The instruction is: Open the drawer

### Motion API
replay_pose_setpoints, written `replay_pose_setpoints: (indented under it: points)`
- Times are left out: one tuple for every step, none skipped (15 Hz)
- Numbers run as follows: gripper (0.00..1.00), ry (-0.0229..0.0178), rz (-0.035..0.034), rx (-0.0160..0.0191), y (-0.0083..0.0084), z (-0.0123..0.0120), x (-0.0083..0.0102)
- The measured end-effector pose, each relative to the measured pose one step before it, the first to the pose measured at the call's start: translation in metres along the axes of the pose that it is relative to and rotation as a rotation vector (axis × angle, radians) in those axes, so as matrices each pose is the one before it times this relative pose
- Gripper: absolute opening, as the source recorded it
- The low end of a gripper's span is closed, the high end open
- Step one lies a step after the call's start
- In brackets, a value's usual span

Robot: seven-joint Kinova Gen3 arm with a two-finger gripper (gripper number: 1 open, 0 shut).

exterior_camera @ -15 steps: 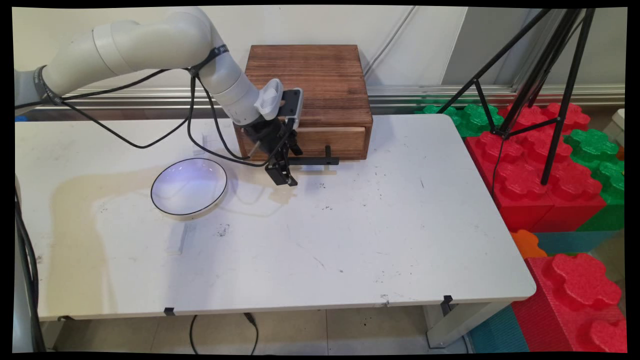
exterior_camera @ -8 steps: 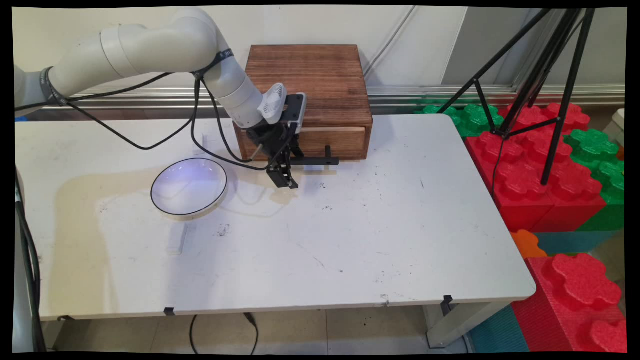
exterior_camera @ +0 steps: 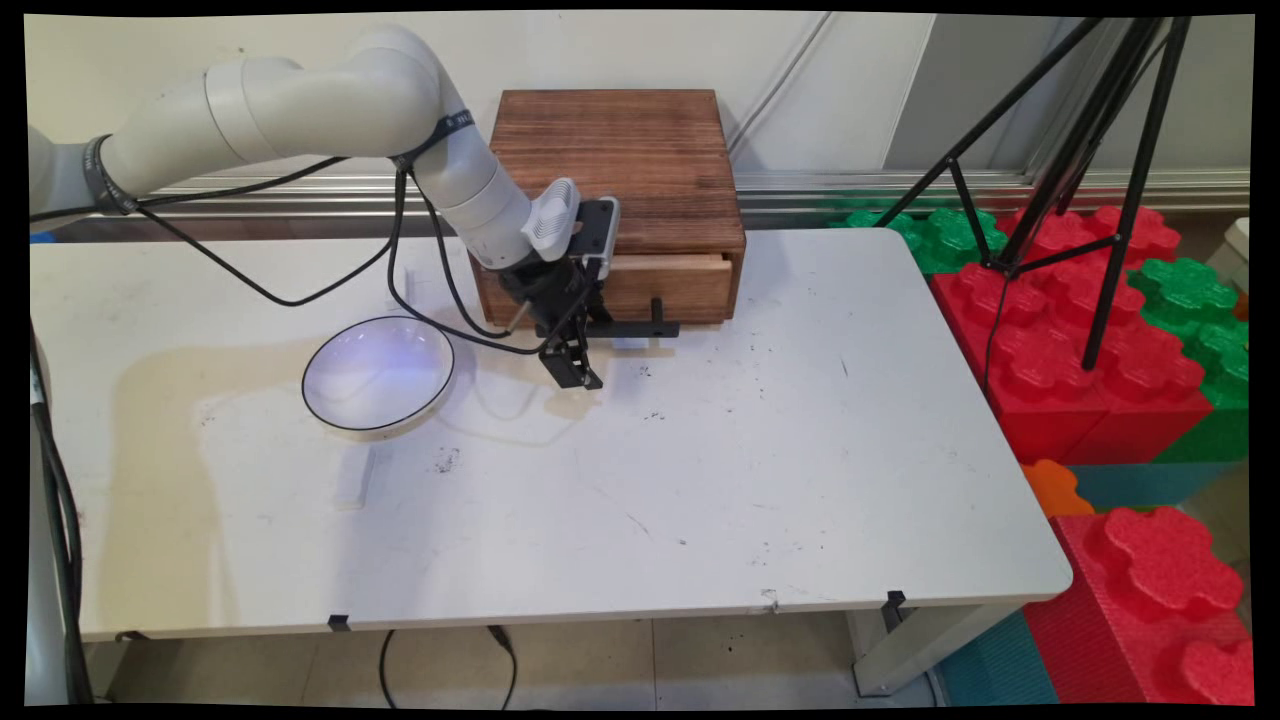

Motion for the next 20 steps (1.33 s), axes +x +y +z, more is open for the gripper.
replay_pose_setpoints:
  points:
    - [1.00,0.00127,-0.00113,-0.00127,0.00239,0.00012,0.00071]
    - [1.00,0.00142,-0.00097,-0.00062,0.00184,-0.00007,0.00074]
    - [1.00,0.00188,-0.00095,-0.00158,0.00268,0.00010,0.00129]
    - [1.00,0.00261,-0.00317,-0.00107,0.00362,-0.00024,0.00110]
    - [1.00,0.00237,-0.00370,-0.00045,0.00393,-0.00047,0.00069]
    - [1.00,0.00229,-0.00205,-0.00089,0.00337,-0.00016,0.00116]
    - [1.00,0.00156,-0.00142,-0.00066,0.00248,-0.00012,0.00069]
    - [1.00,0.00198,-0.00275,-0.00068,0.00365,-0.00031,0.00075]
    - [1.00,0.00106,-0.00123,-0.00076,0.00259,-0.00016,0.00059]
    - [1.00,0.00177,-0.00189,-0.00131,0.00367,-0.00010,0.00103]
    - [1.00,0.00077,-0.00174,-0.00040,0.00258,-0.00014,0.00039]
    - [1.00,0.00028,-0.00274,-0.00052,0.00381,-0.00023,0.00035]
    - [1.00,0.00069,-0.00369,-0.00055,0.00440,-0.00018,0.00035]
    - [1.00,0.00078,-0.00280,-0.00080,0.00434,-0.00007,0.00045]
    - [1.00,0.00082,-0.00193,-0.00076,0.00364,-0.00003,0.00042]
    - [1.00,0.00070,-0.00127,-0.00074,0.00247,-0.00002,0.00028]
    - [1.00,0.00102,-0.00152,-0.00149,0.00371,0.00002,0.00039]
    - [1.00,0.00040,-0.00108,-0.00119,0.00259,0.00005,0.00024]
    - [1.00,0.00066,-0.00195,-0.00177,0.00372,0.00014,0.00037]
    - [1.00,0.00151,-0.00200,-0.00121,0.00248,0.00003,0.00037]
